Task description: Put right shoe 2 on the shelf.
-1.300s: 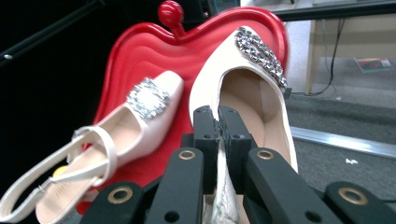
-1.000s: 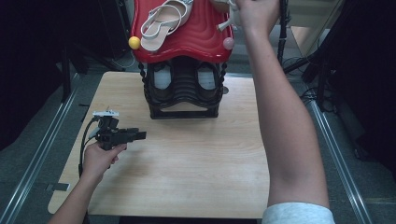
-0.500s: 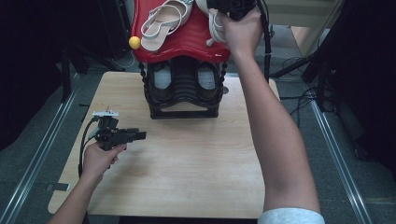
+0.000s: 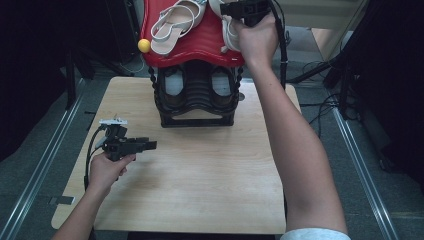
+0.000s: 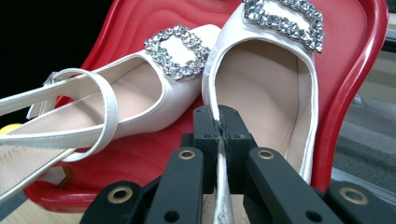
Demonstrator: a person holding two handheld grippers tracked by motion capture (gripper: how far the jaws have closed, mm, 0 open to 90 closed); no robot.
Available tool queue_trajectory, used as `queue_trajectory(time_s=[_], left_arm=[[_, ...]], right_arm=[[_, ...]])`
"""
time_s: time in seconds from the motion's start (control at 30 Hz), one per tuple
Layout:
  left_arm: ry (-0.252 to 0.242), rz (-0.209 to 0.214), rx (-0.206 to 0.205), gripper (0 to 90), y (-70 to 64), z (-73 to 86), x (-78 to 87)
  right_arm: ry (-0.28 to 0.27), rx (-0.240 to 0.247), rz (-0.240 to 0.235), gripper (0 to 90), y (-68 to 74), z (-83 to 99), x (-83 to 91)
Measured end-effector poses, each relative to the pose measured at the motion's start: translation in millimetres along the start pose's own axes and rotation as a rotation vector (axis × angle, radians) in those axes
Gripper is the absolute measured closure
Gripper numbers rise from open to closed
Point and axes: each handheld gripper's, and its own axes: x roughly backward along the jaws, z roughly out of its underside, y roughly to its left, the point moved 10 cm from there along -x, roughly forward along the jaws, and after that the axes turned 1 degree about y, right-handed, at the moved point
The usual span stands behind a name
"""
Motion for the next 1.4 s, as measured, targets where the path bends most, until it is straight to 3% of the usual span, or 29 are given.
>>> queue_trajectory(time_s=[0.23,0.57,0.9,1.4], left_arm=[[0.000,-0.001,-0.003,45.2,-1.2,-0.1,0.0],[-0.009,-0.003,-0.001,45.2,-1.1,-1.0,-0.3],[-0.006,-0.002,-0.002,45.2,0.6,-0.9,0.7],[0.003,0.000,-0.007,45.2,0.4,-0.8,0.5]], right_arm=[[-0.007,-0.074,0.010,87.8,0.4,-0.8,-2.4],[-0.007,-0.064,0.027,87.7,2.0,-4.3,-6.8],[0.011,-0.087,-0.011,87.3,8.6,-1.1,-15.2],[-0.043,-0.092,-0.056,65.4,9.5,-10.1,-0.7]])
